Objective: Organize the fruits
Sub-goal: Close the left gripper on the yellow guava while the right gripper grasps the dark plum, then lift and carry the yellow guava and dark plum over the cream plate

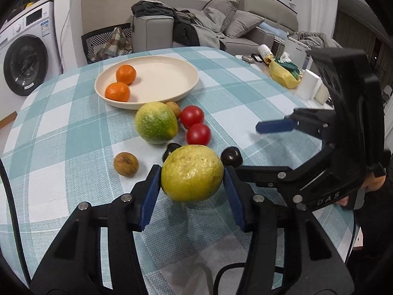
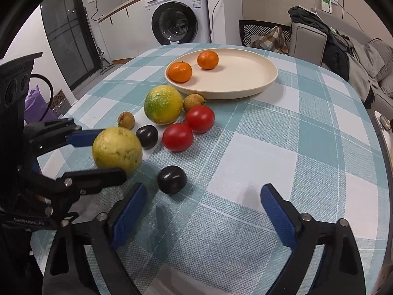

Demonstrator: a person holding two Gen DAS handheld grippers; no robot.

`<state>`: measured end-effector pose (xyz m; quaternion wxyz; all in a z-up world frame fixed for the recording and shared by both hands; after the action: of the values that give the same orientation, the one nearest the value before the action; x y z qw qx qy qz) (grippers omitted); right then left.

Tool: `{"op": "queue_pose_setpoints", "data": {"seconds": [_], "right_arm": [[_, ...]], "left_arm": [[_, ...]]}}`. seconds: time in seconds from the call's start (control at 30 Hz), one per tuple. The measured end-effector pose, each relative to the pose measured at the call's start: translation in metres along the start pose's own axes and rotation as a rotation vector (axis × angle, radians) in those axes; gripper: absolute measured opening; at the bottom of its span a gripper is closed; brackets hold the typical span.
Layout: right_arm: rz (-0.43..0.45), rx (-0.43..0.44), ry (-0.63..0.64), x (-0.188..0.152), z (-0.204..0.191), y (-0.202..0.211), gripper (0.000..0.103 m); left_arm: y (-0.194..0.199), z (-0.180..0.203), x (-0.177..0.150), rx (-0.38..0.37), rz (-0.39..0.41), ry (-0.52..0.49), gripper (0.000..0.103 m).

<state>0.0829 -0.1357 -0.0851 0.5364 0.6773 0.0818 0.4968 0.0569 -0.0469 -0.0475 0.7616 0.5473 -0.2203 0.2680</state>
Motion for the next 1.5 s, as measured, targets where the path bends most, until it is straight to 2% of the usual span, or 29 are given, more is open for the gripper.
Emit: {"op": "queue_pose_setpoints", "data": {"seconds": [0.03, 0.17, 0.23, 0.4, 0.7, 1.0, 1.23, 1.5], "right_arm": [[0.001, 0.011, 0.006, 0.001, -0.003, -0.001, 0.081], [0.0, 0.031, 0.032, 0.002, -0.012, -0.005, 0.075], [0.003, 0.031, 0.042, 0.004, -0.016, -0.006, 0.068], [0.007, 0.026, 0.054, 0.006, -0.02, -0.007, 0.06], [0.018, 0.022, 0.056, 0.008, -0.021, -0.007, 0.051], [0.037, 0.014, 0.064, 0.011, -0.023, -0.007, 0.027], [0.066, 0.004, 0.064, 0.013, -0.023, 0.0, 0.027], [0.156, -0.014, 0.012, 0.019, -0.012, 0.018, 0.027]], "left_arm": [[0.002, -0.002, 0.001, 0.001, 0.007, 0.007, 0.049], [0.008, -0.008, 0.007, 0.006, 0.037, 0.026, 0.049], [0.011, -0.011, 0.009, 0.012, 0.048, 0.034, 0.049], [0.013, -0.016, 0.011, 0.023, 0.06, 0.05, 0.049], [0.015, -0.018, 0.013, 0.031, 0.079, 0.061, 0.049], [0.017, -0.023, 0.015, 0.041, 0.092, 0.081, 0.049], [0.021, -0.029, 0.022, 0.054, 0.13, 0.096, 0.049], [0.024, -0.038, 0.036, 0.094, 0.178, 0.116, 0.049]]}}
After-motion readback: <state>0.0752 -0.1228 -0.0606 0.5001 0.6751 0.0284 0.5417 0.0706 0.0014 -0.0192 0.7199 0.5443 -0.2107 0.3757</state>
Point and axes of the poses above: each gripper's, at about its wrist camera, not at the fingertips, and y roughly against the way its jaws point, z to its right, x to its top, the point moved 4 cm from there along -y, roughly the way its jaws point, and after that the axes turned 15 degrees about y, right-handed, at the moved point
